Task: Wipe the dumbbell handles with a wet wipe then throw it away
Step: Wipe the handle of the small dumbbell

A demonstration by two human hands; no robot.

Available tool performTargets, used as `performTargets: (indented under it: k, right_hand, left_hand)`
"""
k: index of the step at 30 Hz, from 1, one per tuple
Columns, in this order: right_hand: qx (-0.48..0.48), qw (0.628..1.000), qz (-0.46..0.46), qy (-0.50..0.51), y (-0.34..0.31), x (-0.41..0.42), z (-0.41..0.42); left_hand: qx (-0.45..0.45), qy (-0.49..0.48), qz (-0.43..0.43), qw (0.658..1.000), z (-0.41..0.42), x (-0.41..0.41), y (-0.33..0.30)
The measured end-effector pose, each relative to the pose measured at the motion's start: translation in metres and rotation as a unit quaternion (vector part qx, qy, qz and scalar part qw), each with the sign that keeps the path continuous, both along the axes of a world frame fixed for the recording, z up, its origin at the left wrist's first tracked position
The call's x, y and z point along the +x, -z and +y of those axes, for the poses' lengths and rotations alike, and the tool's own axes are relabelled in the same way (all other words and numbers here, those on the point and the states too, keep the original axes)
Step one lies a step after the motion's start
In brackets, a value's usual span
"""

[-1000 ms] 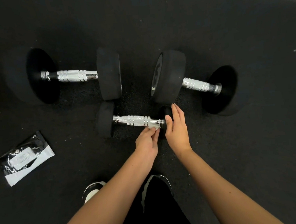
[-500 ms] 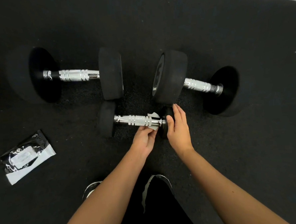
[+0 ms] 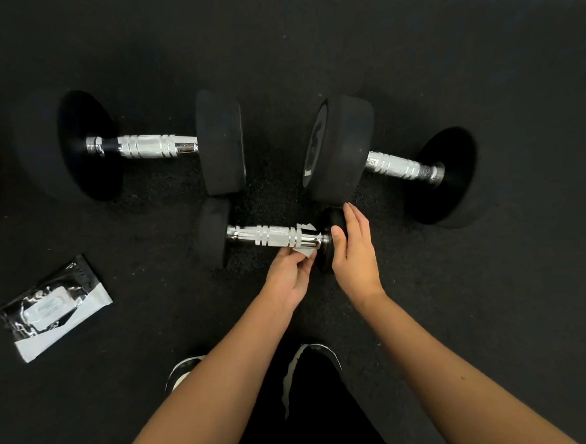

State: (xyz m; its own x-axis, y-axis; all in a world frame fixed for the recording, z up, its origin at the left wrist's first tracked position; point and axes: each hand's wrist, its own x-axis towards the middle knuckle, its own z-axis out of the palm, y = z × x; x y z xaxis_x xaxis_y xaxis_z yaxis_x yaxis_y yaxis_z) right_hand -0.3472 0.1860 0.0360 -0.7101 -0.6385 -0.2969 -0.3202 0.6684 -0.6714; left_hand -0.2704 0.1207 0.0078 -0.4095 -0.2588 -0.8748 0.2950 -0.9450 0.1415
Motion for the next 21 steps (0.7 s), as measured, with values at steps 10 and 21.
performTargets:
  k: [10,21]
  right_hand:
    - [-0.002,1.0,-0.001,0.007,0.0,0.0,-0.001]
    - [-0.002,1.0,-0.001,0.007,0.0,0.001,0.0]
  left_hand:
    - [0.034,-0.043,-0.076,0.996,-0.001,0.002,-0.017]
    - [0.048,-0.071,-0.115,0.99,-0.014,0.012,-0.027]
